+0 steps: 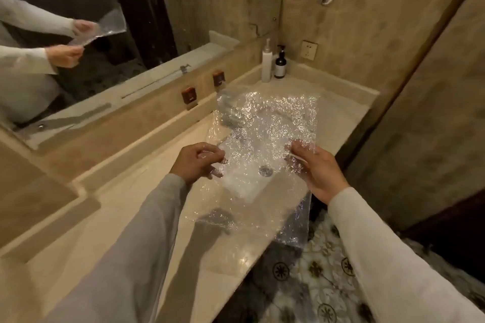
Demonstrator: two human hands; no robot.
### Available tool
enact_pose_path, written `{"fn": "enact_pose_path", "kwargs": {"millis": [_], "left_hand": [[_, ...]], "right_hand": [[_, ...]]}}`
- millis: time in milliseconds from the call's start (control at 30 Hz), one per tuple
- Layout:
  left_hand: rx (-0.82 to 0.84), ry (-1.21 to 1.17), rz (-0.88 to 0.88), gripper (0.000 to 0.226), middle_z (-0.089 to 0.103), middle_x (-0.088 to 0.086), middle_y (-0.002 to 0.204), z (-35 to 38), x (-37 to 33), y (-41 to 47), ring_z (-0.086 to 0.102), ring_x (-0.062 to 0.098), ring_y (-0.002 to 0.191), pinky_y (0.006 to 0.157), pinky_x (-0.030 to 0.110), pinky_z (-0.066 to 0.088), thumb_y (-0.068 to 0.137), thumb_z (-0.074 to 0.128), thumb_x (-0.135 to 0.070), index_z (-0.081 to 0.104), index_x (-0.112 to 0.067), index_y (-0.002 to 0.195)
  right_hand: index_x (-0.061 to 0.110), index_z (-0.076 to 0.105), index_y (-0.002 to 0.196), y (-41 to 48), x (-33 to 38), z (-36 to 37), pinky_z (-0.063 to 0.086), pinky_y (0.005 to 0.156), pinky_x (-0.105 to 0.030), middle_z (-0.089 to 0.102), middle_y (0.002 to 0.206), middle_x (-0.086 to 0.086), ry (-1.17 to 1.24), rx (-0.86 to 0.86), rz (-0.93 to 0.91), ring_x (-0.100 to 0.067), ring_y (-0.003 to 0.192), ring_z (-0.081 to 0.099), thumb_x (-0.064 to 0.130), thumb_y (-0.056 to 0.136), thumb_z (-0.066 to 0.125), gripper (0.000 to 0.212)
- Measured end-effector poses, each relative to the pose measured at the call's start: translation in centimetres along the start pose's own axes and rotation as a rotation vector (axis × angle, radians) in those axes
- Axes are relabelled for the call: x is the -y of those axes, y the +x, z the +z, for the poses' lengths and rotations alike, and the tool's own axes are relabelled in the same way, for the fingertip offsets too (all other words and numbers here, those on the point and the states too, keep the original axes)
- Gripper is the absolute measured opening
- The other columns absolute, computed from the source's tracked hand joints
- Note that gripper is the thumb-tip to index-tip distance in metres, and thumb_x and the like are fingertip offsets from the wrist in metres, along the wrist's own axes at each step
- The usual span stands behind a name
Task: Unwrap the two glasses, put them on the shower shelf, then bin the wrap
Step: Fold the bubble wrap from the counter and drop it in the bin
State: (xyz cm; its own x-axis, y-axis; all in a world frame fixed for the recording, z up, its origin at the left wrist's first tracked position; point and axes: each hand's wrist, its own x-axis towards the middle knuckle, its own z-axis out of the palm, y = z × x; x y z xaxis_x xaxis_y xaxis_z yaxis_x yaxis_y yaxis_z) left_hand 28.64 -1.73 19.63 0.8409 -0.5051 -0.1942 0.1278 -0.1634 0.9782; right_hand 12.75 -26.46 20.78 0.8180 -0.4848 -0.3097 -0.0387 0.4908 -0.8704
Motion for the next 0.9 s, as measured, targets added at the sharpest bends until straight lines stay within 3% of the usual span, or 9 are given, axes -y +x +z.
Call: {"fn": "enact_pose_path", "kwargs": {"millis": [133, 200, 333, 433, 500, 600, 767, 833, 900], "left_hand": [[0.111, -0.002, 0.053, 0.005, 0.076, 0.018, 0.079, 10.0, -1.3, 1.6, 0.064, 0.027, 0.048, 0.044, 0.024, 0.043, 0.081, 0.078, -0.009, 0.073, -0.007, 0.081], [0.161, 0.006, 0.079, 0.003, 0.076, 0.020, 0.081, 15.3, -1.6, 2.0, 0.062, 0.026, 0.051, 0.046, 0.026, 0.047, 0.081, 0.077, -0.007, 0.074, -0.007, 0.080], [0.263, 0.009, 0.111, 0.005, 0.075, 0.023, 0.084, 26.6, -2.1, 2.1, 0.064, 0.024, 0.060, 0.060, 0.035, 0.052, 0.080, 0.078, -0.009, 0.075, -0.005, 0.081], [0.383, 0.005, 0.093, 0.010, 0.074, 0.018, 0.080, 35.7, -2.2, 1.2, 0.066, 0.021, 0.069, 0.059, 0.026, 0.052, 0.076, 0.081, -0.009, 0.075, -0.003, 0.081], [0.486, -0.006, 0.068, 0.008, 0.073, 0.010, 0.076, 41.1, -2.3, 0.4, 0.067, 0.016, 0.071, 0.065, 0.023, 0.053, 0.075, 0.083, -0.015, 0.076, -0.012, 0.073], [0.713, 0.069, 0.069, 0.020, 0.068, -0.007, 0.059, 50.0, -3.3, -1.8, 0.059, 0.000, 0.052, 0.053, 0.010, 0.046, 0.072, 0.077, -0.034, 0.075, -0.016, 0.062], [0.890, 0.084, 0.038, 0.015, 0.073, 0.004, 0.079, 62.6, -3.6, -5.0, 0.063, 0.013, 0.069, 0.067, 0.025, 0.049, 0.070, 0.082, -0.025, 0.078, -0.012, 0.075], [0.970, 0.121, 0.042, 0.007, 0.074, 0.003, 0.077, 66.7, -3.3, -6.4, 0.063, 0.011, 0.064, 0.061, 0.021, 0.050, 0.073, 0.080, -0.017, 0.079, -0.013, 0.078], [1.046, 0.158, 0.047, 0.015, 0.076, 0.001, 0.072, 70.7, -3.0, -7.8, 0.067, 0.008, 0.061, 0.055, 0.017, 0.051, 0.066, 0.083, -0.024, 0.080, -0.015, 0.077]], "right_hand": [[0.013, 0.076, 0.101, -2.1, 2.9, -9.1, 0.061, 0.077, -0.024, 0.079, 0.101, -0.011, -0.123, -0.134, -0.132, -0.017, 0.084, 0.075, 0.006, 0.090, 0.072, 0.013], [0.010, 0.075, 0.106, -3.3, 4.3, -13.6, 0.060, 0.079, -0.030, 0.078, 0.102, -0.015, -0.126, -0.235, -0.162, -0.020, 0.082, 0.072, 0.007, 0.093, 0.070, 0.014], [0.015, 0.075, 0.110, -7.2, 6.9, -23.2, 0.060, 0.068, -0.025, 0.079, 0.104, -0.008, -0.171, -0.254, -0.153, -0.017, 0.085, 0.075, 0.011, 0.094, 0.068, 0.018], [0.026, 0.080, 0.099, -11.3, 8.5, -31.4, 0.054, 0.072, -0.026, 0.080, 0.096, -0.001, -0.219, -0.372, -0.202, -0.014, 0.082, 0.068, 0.013, 0.093, 0.070, 0.018], [0.029, 0.081, 0.099, -13.9, 9.2, -36.2, 0.056, 0.078, -0.028, 0.080, 0.097, -0.002, -0.211, -0.440, -0.217, -0.015, 0.085, 0.067, 0.013, 0.092, 0.071, 0.020], [0.028, 0.081, 0.102, -18.6, 9.9, -43.5, 0.052, 0.091, -0.039, 0.078, 0.106, -0.009, -0.170, -0.548, -0.231, -0.021, 0.095, 0.067, 0.016, 0.091, 0.073, 0.018], [0.027, 0.081, 0.101, -26.8, 10.3, -52.7, 0.052, 0.078, -0.022, 0.079, 0.106, 0.005, -0.090, -0.741, -0.248, -0.010, 0.093, 0.070, 0.025, 0.090, 0.072, 0.015], [0.025, 0.082, 0.098, -29.9, 10.4, -55.2, 0.053, 0.071, -0.015, 0.080, 0.103, 0.003, -0.029, -0.823, -0.263, -0.008, 0.090, 0.072, 0.024, 0.088, 0.073, 0.014], [0.022, 0.083, 0.094, -32.8, 10.3, -57.3, 0.053, 0.065, -0.014, 0.080, 0.098, 0.002, 0.045, -0.892, -0.284, -0.005, 0.084, 0.072, 0.025, 0.083, 0.075, 0.014]]}}
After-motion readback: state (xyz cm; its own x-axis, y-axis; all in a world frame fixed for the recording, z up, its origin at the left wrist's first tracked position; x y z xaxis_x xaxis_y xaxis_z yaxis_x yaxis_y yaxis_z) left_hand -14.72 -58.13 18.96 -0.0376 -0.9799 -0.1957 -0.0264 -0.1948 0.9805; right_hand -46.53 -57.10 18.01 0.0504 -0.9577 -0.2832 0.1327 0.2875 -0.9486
